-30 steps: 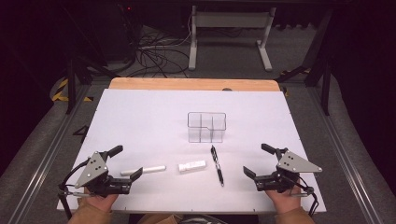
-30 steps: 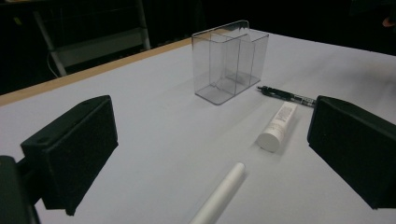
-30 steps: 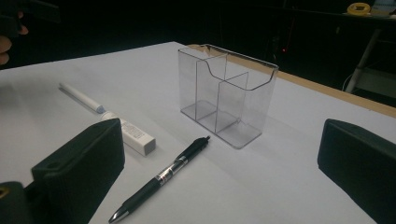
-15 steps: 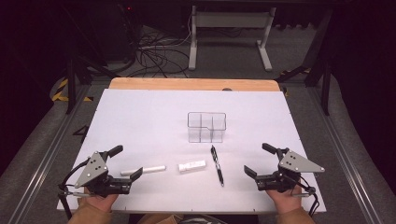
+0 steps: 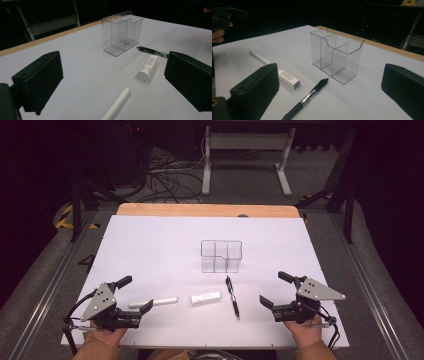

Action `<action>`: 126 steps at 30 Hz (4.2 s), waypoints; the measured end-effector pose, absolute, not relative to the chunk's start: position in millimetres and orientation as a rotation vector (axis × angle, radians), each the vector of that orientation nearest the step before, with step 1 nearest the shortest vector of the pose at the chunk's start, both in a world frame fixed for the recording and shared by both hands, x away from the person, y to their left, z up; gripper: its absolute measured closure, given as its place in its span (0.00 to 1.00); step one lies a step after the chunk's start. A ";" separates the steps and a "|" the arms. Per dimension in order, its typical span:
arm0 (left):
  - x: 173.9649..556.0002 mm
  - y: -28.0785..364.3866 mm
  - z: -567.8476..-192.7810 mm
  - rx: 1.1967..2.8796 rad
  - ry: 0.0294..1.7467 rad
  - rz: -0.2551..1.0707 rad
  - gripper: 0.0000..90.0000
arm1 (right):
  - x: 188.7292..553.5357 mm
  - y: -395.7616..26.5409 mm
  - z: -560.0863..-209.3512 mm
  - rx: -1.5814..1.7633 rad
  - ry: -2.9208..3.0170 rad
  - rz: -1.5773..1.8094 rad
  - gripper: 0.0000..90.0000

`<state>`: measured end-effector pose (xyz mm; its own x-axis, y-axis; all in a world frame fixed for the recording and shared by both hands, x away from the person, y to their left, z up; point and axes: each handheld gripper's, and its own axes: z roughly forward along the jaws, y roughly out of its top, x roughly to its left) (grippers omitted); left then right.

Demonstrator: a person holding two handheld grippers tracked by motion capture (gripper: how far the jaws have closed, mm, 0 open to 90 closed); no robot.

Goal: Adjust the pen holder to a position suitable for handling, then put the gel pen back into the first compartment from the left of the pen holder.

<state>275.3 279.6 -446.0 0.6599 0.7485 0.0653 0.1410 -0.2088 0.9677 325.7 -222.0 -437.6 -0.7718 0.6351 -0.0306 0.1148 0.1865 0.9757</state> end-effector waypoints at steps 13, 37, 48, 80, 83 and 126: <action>275.5 278.8 -445.9 1.727 0.727 0.651 0.03 | 335.1 -205.2 -426.6 0.664 2.084 1.606 0.02; 276.2 278.5 -446.2 1.725 0.725 0.645 0.03 | 343.2 -184.0 -418.9 0.834 2.072 1.596 0.04; 277.3 277.7 -446.0 1.729 0.722 0.645 0.03 | 345.7 -179.1 -413.3 0.790 2.183 1.523 0.20; 279.6 278.2 -444.4 1.726 0.723 0.651 0.03 | 353.8 -157.2 -403.6 0.992 2.331 1.288 0.40; 279.2 279.0 -444.3 1.725 0.724 0.655 0.03 | 354.3 -156.3 -403.8 1.026 2.330 1.317 0.41; 279.3 279.1 -445.0 1.727 0.739 0.656 0.04 | 370.4 -108.6 -418.3 1.606 2.522 0.786 0.63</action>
